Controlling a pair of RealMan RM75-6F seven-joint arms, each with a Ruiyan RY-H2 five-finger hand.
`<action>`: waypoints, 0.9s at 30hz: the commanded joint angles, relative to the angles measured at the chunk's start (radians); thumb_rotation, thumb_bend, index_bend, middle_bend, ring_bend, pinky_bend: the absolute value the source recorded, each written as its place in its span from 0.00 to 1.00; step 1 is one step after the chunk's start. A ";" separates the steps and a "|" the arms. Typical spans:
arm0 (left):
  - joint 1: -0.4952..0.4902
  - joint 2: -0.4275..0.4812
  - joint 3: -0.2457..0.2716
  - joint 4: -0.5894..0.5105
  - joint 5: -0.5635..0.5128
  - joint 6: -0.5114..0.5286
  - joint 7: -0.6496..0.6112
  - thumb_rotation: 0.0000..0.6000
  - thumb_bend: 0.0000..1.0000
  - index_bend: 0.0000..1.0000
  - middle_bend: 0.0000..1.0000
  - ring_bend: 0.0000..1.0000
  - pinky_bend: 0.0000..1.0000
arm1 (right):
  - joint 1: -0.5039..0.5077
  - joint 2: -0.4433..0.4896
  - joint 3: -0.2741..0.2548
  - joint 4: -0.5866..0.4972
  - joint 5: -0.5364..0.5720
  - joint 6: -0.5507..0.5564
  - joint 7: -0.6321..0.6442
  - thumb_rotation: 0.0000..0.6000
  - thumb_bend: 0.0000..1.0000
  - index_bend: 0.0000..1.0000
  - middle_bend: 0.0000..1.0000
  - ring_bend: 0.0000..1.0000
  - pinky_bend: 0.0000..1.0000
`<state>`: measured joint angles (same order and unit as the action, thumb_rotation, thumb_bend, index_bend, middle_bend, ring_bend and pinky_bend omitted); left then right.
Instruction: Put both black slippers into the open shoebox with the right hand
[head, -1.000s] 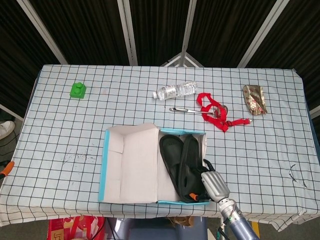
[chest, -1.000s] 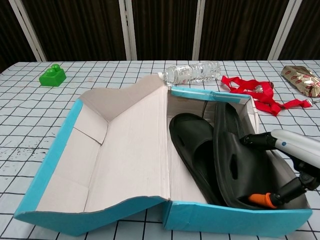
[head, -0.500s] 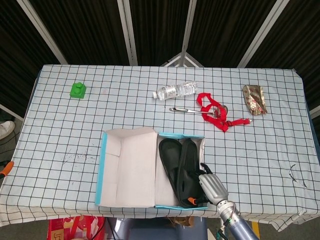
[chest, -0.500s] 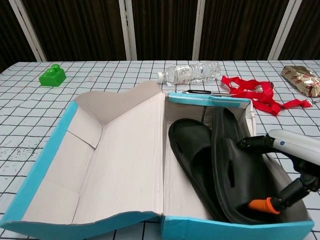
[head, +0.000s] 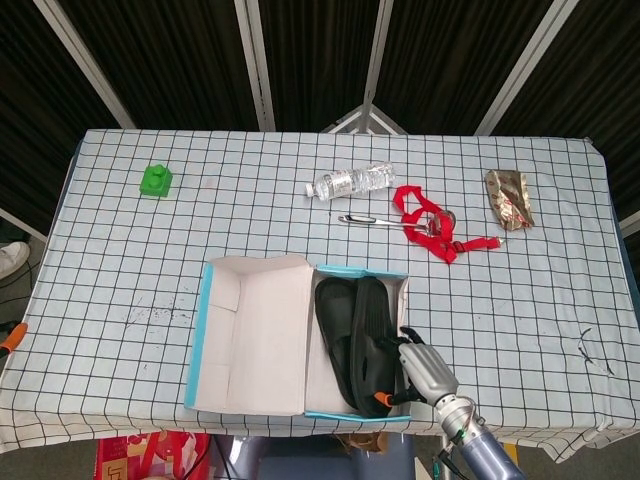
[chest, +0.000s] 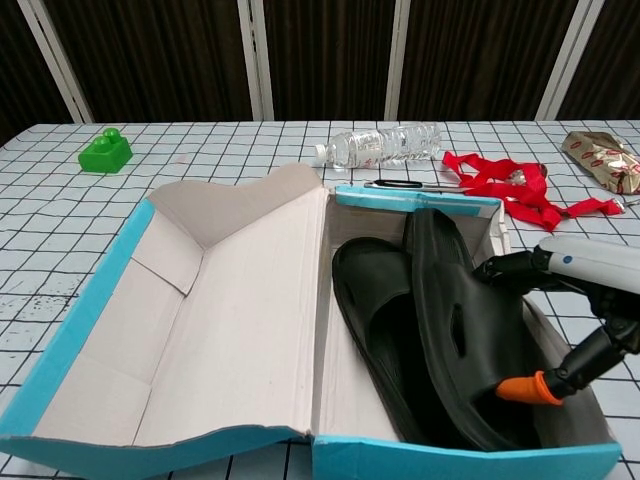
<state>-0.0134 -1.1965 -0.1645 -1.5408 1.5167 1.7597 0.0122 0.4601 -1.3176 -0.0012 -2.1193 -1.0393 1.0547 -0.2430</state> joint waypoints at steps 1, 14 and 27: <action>0.000 0.000 0.000 -0.001 0.000 0.000 0.000 1.00 0.07 0.15 0.00 0.00 0.10 | 0.003 0.006 0.004 -0.003 0.002 -0.003 0.004 1.00 0.43 0.27 0.26 0.23 0.09; 0.002 0.001 0.000 -0.002 0.002 0.003 0.006 1.00 0.07 0.15 0.00 0.00 0.10 | 0.031 0.047 -0.009 -0.008 0.014 -0.037 -0.035 1.00 0.27 0.02 0.07 0.12 0.04; 0.003 0.005 -0.001 -0.005 0.000 0.004 0.003 1.00 0.07 0.15 0.00 0.00 0.10 | 0.080 0.126 -0.006 -0.077 0.063 -0.046 -0.113 1.00 0.23 0.00 0.03 0.09 0.04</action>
<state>-0.0102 -1.1918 -0.1654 -1.5455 1.5164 1.7633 0.0158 0.5370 -1.1971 -0.0108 -2.1897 -0.9808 1.0052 -0.3543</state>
